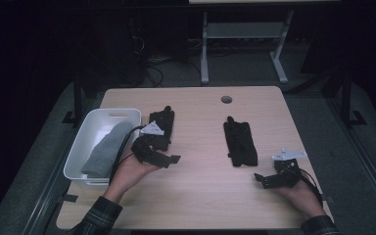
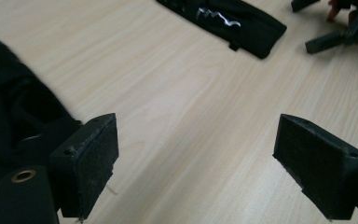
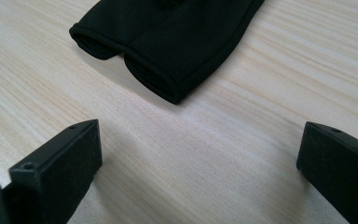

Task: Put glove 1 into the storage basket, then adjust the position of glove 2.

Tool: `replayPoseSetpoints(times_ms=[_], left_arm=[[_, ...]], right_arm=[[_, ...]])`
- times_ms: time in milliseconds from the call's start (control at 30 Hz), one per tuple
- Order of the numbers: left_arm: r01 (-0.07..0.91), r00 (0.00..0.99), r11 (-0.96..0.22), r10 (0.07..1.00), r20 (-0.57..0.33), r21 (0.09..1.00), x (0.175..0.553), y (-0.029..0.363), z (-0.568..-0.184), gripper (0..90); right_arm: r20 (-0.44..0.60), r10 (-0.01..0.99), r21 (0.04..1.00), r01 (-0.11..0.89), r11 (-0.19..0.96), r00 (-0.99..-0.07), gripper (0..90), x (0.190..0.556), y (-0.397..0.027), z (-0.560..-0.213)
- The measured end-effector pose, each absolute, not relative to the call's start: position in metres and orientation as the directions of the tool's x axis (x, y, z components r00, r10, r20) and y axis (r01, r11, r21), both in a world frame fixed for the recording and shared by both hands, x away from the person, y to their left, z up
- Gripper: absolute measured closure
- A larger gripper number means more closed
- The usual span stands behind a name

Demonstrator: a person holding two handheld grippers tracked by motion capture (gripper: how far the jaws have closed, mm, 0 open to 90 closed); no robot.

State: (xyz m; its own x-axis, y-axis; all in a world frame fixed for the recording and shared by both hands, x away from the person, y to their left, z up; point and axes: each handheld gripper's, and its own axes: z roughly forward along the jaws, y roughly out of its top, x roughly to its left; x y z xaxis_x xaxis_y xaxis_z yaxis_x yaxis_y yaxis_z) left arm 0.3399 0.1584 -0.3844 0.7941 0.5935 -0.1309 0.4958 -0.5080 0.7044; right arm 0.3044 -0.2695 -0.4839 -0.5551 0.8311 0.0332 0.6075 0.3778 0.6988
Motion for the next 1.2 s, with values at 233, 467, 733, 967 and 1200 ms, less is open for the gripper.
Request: replayPoseSetpoints(times_ms=[233,467,733,967,1200], left_arm=[[0.477,0.811,-0.547,0.576,-0.105,0.687,0.335,0.144,-0.412,13.1],[0.470,0.821,-0.584,0.564,-0.085,0.662,0.331,0.142,-0.438,13.1],[0.468,0.823,-0.613,0.565,-0.061,0.637,0.324,0.146,-0.461,13.1],[0.453,0.827,-0.609,0.560,-0.052,0.651,0.321,0.154,-0.467,13.2],[0.385,0.842,-0.601,0.539,-0.001,0.700,0.316,0.162,-0.475,12.4]], right_arm=[[0.032,0.819,0.692,0.604,0.395,-0.573,0.2,0.306,-0.271,-0.483],[0.021,0.809,0.686,0.597,0.416,-0.588,8.7,0.306,-0.269,-0.476],[0.027,0.801,0.719,0.569,0.400,-0.598,28.1,0.310,-0.267,-0.463],[0.030,0.779,0.744,0.534,0.401,-0.627,69.8,0.321,-0.260,-0.451],[0.049,0.765,0.736,0.541,0.407,-0.642,90.0,0.340,-0.252,-0.450]])
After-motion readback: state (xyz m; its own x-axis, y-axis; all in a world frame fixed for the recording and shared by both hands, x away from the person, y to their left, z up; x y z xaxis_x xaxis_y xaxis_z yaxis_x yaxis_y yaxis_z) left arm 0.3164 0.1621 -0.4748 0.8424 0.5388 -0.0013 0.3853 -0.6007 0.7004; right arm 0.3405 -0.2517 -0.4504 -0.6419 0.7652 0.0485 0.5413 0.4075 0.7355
